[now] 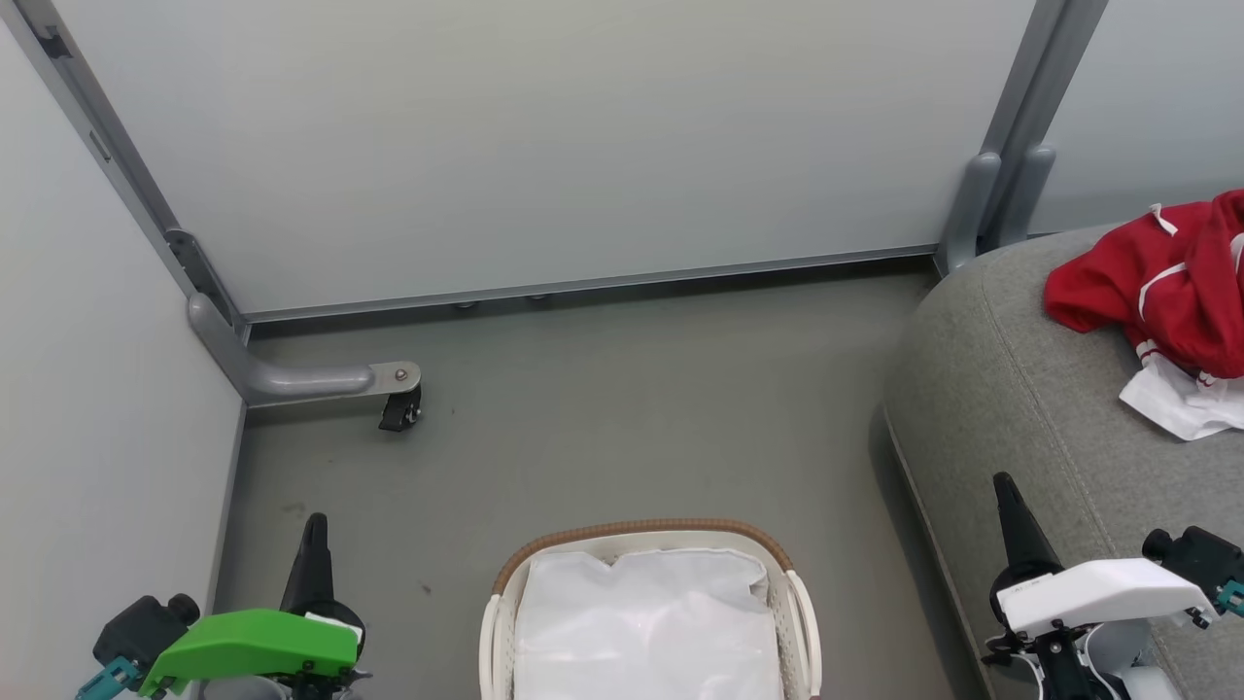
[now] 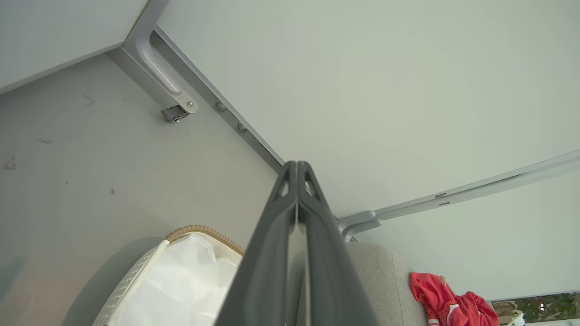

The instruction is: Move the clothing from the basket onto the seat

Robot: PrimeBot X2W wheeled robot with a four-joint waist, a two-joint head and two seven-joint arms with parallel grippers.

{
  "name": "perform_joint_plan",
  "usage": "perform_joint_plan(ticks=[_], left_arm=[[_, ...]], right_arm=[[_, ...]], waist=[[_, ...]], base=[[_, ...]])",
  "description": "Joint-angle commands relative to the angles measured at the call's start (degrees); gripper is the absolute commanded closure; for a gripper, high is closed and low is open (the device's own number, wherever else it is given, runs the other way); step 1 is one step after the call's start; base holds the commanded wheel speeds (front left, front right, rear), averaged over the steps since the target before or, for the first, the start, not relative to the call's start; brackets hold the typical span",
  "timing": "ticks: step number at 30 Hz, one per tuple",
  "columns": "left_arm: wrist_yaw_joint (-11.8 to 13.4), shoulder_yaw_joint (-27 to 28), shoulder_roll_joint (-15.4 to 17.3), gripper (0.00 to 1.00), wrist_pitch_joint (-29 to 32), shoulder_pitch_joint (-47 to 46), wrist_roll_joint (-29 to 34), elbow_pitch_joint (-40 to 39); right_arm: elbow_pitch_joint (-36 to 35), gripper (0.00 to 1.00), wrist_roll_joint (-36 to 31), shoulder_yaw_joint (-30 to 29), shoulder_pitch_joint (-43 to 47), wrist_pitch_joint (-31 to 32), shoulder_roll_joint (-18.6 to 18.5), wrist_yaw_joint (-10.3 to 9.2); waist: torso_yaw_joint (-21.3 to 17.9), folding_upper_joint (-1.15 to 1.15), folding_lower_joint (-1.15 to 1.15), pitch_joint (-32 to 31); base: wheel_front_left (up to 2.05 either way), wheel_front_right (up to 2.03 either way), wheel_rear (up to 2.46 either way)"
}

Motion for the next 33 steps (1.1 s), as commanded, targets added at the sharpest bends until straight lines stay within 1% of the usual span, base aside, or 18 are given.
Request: perform_joint_plan(ticks=[1, 15, 33], left_arm=[[-0.5, 0.6, 0.3, 1.00, 0.4, -1.8, -1.5, -0.7], [-1.0, 2.4, 0.3, 1.00, 2.7, -2.5, -9.0, -1.5], [-1.6, 4.4, 0.3, 1.00, 5.3, -3.2, -17.3, -2.2]], right_arm=[[-0.9, 1.00, 1.7, -0.3, -1.1, 0.5, -0.4, -0.03], [-1.3, 1.00, 10.1, -1.2, -1.6, 2.7, -0.5, -0.04], [-1.8, 1.00, 19.3, -2.1, -1.9, 5.2, -0.5, -0.04]], waist=[[-0.1, 0.00, 0.00, 0.0], [-0.6, 0.00, 0.00, 0.1], [-1.3, 0.00, 0.00, 0.2]], base=[[0.00, 0.00, 0.00], [0.00, 0.00, 0.00], [0.00, 0.00, 0.00]])
